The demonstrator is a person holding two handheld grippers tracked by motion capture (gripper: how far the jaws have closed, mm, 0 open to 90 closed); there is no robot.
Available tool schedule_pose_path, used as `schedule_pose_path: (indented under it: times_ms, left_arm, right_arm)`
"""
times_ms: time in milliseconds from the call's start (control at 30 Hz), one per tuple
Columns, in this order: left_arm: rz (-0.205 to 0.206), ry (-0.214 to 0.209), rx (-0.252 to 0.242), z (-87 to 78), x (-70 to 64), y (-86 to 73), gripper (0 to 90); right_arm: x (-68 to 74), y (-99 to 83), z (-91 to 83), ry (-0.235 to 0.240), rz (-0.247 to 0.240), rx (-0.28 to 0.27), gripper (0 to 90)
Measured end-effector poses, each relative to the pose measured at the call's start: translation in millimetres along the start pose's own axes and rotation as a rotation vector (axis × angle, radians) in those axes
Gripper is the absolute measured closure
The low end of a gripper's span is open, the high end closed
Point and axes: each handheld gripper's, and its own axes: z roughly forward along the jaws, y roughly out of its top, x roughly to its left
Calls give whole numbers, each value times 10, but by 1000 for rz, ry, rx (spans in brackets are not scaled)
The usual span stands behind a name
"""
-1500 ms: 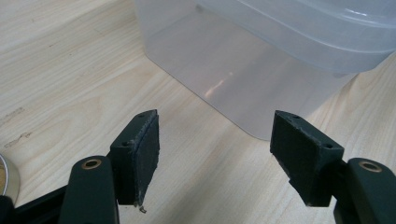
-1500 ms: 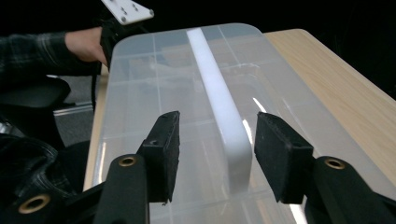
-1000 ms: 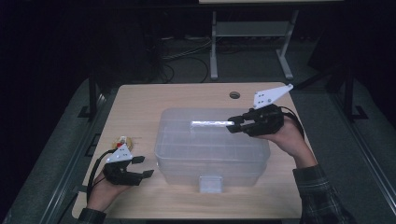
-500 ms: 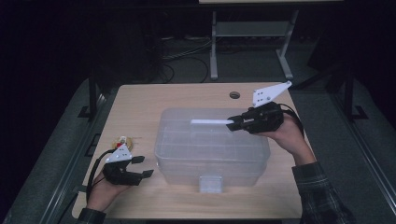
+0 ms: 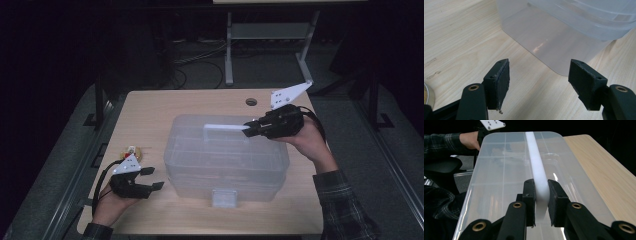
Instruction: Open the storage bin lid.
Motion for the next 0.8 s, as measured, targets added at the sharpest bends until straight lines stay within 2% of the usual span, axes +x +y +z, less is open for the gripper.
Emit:
schedule_pose_path:
  times_ms: [467, 533, 800]
  left_arm:
    - [1, -3, -2, -14, 1, 2, 341]
    - [2, -3, -4, -18, 2, 4, 345]
    - [6, -7, -6, -30, 8, 5, 357]
  right_arm:
    - [-170, 52, -34, 45, 43, -16, 778]
    - [-213, 65, -40, 58, 61, -18, 779]
    - [-291, 106, -51, 69, 87, -17, 778]
